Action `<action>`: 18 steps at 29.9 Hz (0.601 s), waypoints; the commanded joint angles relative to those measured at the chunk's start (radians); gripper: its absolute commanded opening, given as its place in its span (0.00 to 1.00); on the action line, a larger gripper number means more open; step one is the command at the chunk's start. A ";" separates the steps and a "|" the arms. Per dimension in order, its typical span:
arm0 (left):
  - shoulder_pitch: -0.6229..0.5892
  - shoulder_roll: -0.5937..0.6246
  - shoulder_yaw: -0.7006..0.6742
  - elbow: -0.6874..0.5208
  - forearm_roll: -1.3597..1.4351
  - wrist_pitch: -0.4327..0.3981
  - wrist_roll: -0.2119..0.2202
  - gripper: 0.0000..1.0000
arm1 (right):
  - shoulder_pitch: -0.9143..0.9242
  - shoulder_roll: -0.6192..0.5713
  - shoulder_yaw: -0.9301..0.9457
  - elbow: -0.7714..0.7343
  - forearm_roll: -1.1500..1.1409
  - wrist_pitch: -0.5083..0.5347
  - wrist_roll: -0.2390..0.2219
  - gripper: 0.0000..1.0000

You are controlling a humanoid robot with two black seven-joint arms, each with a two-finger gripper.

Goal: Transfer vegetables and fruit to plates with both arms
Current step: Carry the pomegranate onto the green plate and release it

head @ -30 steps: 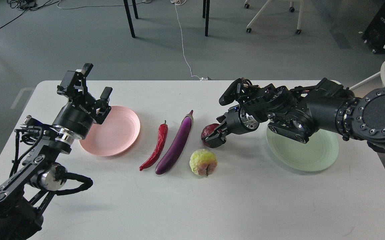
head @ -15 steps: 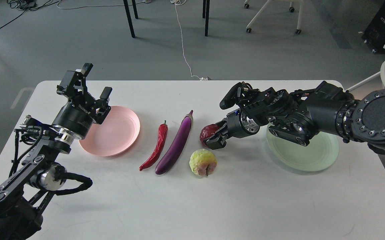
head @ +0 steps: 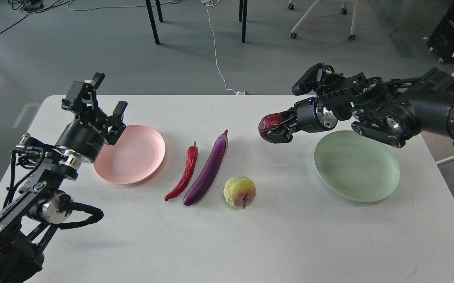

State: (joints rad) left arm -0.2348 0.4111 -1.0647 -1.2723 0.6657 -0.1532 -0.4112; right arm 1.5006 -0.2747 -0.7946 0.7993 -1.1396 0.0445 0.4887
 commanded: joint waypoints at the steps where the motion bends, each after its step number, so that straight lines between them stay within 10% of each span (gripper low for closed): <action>1: 0.000 -0.005 0.002 -0.002 0.000 0.000 0.000 0.99 | 0.000 -0.144 0.000 0.050 -0.002 -0.011 0.000 0.50; 18: 0.014 -0.009 0.003 -0.018 0.000 -0.002 0.000 0.99 | -0.207 -0.325 0.002 0.000 -0.009 -0.101 0.000 0.55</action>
State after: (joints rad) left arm -0.2227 0.4017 -1.0614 -1.2882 0.6657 -0.1548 -0.4114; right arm 1.3148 -0.6046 -0.7946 0.8209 -1.1490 -0.0456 0.4885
